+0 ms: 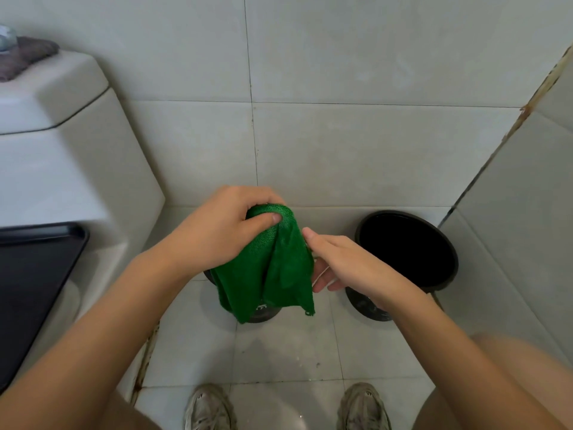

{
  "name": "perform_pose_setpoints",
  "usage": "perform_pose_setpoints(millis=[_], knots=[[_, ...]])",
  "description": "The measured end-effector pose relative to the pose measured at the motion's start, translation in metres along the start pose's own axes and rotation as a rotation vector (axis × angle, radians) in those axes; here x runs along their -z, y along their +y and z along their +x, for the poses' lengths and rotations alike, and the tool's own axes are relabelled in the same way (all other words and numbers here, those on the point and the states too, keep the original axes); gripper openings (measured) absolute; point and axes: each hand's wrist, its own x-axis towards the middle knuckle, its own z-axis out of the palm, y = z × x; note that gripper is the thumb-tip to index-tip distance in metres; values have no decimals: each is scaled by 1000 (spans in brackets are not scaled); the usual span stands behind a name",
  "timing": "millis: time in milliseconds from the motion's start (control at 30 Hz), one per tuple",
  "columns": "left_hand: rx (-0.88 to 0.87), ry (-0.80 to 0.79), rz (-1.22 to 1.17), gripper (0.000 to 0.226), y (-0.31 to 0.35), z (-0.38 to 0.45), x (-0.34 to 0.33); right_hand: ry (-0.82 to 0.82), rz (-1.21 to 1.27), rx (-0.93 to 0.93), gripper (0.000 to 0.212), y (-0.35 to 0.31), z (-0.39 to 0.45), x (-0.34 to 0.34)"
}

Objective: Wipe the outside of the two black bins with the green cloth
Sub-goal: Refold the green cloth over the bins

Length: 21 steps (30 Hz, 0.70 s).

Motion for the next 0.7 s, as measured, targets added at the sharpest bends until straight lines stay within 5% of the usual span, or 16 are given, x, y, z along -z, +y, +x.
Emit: perform_pose_setpoints(millis=[167, 400, 700], knots=[[3, 10, 69, 23, -1, -4, 3, 116, -162, 25, 53, 6, 2, -1], [-23, 31, 17, 14, -5, -3, 5, 69, 89, -14, 44, 4, 2, -9], [-24, 32, 85, 20, -8, -6, 1, 7, 175, -145, 62, 3, 11, -23]])
